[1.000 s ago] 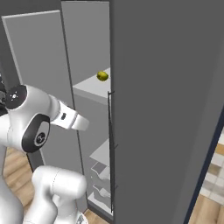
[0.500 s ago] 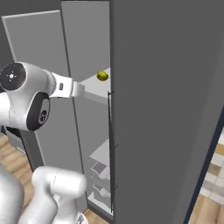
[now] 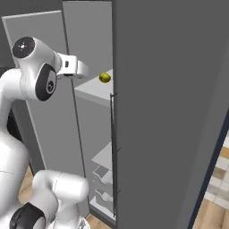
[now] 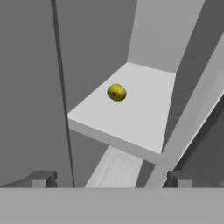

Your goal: Take the peach, pear, and potato from the freezer and place them in the bowl on the counter.

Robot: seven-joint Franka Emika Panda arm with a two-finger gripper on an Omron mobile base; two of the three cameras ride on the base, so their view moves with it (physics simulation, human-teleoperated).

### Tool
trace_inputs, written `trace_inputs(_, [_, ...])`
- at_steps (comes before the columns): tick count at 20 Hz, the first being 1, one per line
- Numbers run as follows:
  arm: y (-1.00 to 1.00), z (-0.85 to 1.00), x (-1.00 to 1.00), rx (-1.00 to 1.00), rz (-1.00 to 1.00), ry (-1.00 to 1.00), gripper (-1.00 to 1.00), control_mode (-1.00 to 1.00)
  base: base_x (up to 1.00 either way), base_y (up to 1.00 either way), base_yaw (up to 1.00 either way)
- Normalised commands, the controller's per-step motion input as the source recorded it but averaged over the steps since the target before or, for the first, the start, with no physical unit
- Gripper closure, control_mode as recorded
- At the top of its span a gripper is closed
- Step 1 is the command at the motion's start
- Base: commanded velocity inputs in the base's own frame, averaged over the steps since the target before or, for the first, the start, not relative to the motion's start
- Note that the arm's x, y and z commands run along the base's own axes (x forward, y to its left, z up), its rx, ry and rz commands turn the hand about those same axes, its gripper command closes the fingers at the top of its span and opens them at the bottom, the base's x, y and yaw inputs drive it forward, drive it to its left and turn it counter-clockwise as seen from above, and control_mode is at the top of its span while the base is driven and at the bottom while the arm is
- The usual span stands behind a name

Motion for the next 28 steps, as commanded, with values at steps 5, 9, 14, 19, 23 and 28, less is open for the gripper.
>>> trace_inputs(5, [-0.03,-0.36,0.93,0.00,0.00,0.06,-1.00,-1.00,0.00,0.00,0.00])
trace_inputs(9, [0.00,-0.22,0.99,0.00,0.00,0.03,-1.00,-1.00,0.00,0.00,0.00])
trace_inputs(14, [-0.03,-0.23,1.00,0.00,0.02,0.09,-1.00,-1.00,0.00,0.00,0.00])
trace_inputs(19, [-0.12,-0.35,1.00,0.00,0.04,0.20,-1.00,-1.00,0.00,0.00,0.00])
trace_inputs(23, [-0.10,-0.13,0.97,0.00,0.03,0.05,-1.00,-1.00,0.00,0.00,0.00])
trace_inputs(28, [-0.02,-0.28,0.50,-0.04,0.02,0.00,-1.00,-1.00,0.00,0.00,0.00])
